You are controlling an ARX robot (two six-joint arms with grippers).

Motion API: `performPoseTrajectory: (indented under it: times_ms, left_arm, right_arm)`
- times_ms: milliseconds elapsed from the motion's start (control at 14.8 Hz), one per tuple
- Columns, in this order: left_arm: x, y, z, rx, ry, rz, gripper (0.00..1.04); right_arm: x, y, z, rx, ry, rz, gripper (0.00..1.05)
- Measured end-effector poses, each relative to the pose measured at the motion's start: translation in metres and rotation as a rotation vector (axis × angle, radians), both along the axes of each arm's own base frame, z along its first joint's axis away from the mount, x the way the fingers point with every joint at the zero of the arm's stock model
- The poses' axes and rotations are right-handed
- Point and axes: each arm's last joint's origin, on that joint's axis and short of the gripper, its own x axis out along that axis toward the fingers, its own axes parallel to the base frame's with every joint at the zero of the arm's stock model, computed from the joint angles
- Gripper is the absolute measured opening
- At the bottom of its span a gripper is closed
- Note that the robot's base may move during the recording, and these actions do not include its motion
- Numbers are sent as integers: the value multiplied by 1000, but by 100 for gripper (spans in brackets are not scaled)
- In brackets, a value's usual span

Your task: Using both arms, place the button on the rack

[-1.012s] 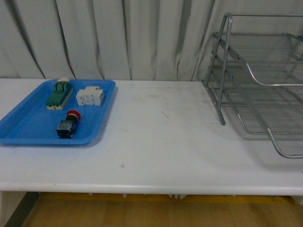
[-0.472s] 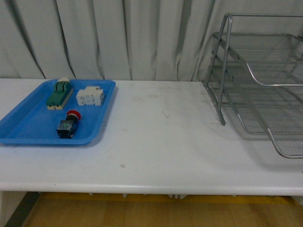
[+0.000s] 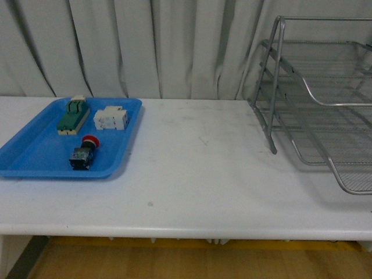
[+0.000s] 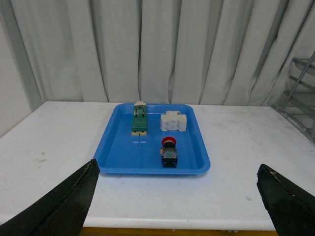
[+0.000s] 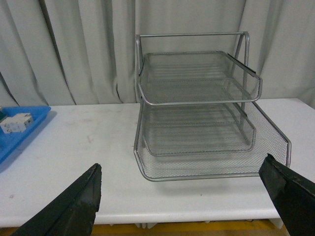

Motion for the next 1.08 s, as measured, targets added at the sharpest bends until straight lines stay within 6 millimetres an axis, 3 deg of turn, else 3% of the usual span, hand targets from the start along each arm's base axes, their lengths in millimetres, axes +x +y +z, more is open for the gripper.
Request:
performPoseTrajectory:
  times_ms: [472,540,607,675,810,877,945,1080]
  left_arm:
    - [0,0,0,0,0,0,98]
    - [-1,0,-2,-23,75,-12,98]
    - [1,-1,3,-149,339,-51,98]
    - [10,-3,19,-252,428,-34,98]
    - [41,-1,50,-278,339,-36,98]
    - [66,0,57,-271,339,-47,98]
    - [92,-3,59,-246,363,-66,98]
    - [162,-11,54,-187,480,-99,98]
  right_arm:
    - [0,0,0,0,0,0,98]
    - [0,0,0,0,0,0,98]
    - [0,0,0,0,0,0,98]
    - [0,0,0,0,0,0,98]
    - [0,0,0,0,0,0,98]
    - [0,0,0,0,0,0,98]
    - [0,0,0,0,0,0,98]
    - [0,0,0,0,0,0,98]
